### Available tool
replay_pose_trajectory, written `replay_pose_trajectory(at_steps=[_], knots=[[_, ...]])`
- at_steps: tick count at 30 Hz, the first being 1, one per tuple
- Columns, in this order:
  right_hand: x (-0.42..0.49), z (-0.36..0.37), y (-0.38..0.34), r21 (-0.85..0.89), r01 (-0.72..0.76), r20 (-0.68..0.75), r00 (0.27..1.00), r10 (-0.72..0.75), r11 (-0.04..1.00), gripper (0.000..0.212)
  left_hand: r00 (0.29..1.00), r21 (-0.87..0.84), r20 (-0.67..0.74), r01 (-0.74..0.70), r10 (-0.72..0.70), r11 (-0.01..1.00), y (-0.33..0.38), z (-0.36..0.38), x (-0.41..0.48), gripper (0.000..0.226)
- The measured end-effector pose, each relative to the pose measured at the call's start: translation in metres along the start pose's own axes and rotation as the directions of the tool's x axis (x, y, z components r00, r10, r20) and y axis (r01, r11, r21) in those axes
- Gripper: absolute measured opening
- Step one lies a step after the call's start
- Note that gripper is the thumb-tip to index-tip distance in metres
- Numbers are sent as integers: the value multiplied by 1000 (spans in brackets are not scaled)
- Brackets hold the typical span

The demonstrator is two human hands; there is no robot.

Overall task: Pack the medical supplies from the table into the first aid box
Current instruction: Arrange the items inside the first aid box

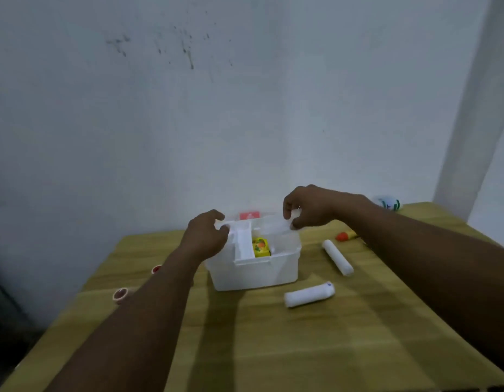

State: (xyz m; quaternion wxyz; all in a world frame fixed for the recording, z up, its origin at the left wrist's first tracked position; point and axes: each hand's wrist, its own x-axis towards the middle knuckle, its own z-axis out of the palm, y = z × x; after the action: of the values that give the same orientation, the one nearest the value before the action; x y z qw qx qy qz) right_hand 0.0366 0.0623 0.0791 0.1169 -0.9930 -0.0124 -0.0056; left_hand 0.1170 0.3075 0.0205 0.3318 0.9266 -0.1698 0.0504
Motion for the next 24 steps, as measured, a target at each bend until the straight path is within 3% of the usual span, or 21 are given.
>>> replay_pose_trajectory(at_steps=[4, 11, 16, 20, 24], knots=[[12, 19, -15, -90, 29, 77, 997, -22, 995, 27, 998, -42, 35, 55, -53, 998, -21, 13, -5, 46], [29, 58, -23, -25, 62, 43, 997, -61, 998, 27, 991, -157, -45, 114, -122, 981, -26, 35, -11, 44], [32, 74, -24, 34, 14, 1, 1000, -14, 999, 31, 989, -188, -41, 135, -145, 973, -28, 36, -13, 44], [28, 69, -29, -34, -62, -13, 998, 61, 998, 39, 986, -209, -49, 144, -157, 967, -29, 37, -14, 45], [35, 70, -42, 4, -153, 60, 986, 153, 988, 21, 985, -218, -52, 148, -162, 965, -28, 36, -15, 46]])
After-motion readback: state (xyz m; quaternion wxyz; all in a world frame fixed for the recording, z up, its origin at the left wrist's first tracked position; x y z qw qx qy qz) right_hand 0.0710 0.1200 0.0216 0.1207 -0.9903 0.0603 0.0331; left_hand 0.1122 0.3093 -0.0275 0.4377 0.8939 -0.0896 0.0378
